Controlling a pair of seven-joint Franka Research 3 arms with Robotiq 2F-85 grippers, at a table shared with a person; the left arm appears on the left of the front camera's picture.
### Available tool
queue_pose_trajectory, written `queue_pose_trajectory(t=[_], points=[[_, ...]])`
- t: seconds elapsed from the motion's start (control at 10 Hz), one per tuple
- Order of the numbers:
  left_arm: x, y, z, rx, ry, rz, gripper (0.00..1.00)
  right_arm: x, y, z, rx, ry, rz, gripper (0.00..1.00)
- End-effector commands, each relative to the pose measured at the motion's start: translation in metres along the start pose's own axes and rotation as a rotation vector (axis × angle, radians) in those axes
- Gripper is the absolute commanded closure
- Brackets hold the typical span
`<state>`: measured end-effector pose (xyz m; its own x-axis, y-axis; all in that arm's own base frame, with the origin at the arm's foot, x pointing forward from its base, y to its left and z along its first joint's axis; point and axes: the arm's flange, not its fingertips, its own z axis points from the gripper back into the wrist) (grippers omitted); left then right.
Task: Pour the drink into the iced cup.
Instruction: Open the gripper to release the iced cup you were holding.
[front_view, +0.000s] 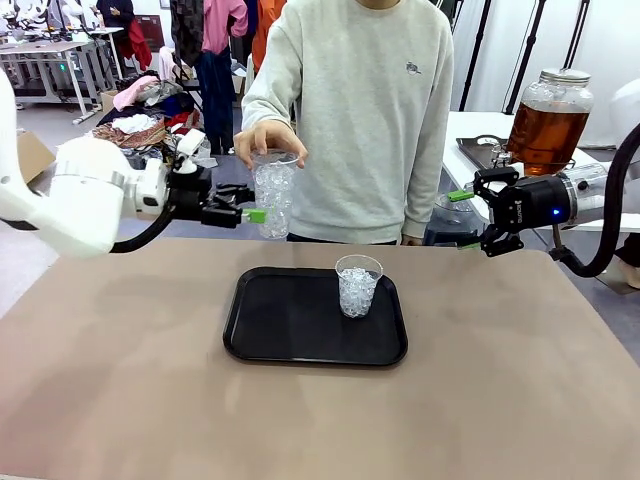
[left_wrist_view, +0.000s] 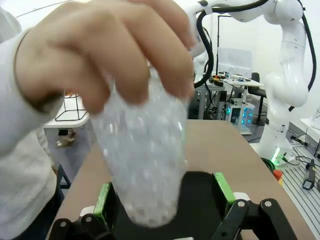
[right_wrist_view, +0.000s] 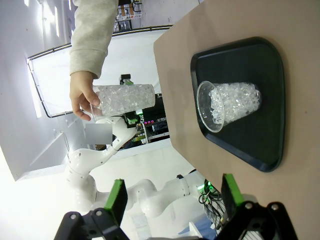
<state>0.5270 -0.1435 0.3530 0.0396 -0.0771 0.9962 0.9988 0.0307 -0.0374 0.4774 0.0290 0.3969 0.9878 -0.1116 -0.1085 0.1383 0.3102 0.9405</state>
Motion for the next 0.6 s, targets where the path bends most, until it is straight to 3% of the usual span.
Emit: queue_pose_trajectory(t=[0.0,0.5], points=[[-0.009,-0.017,0.023,-0.026,-0.002,-0.043,0.00,0.000,0.002,0.000,0.001,0.001,0.003,0.00],[-0.038,-0.033,0.079,0.010,-0.001,-0.083,0.00,0.000,0.002,0.000,0.001,0.001,0.003,0.00]])
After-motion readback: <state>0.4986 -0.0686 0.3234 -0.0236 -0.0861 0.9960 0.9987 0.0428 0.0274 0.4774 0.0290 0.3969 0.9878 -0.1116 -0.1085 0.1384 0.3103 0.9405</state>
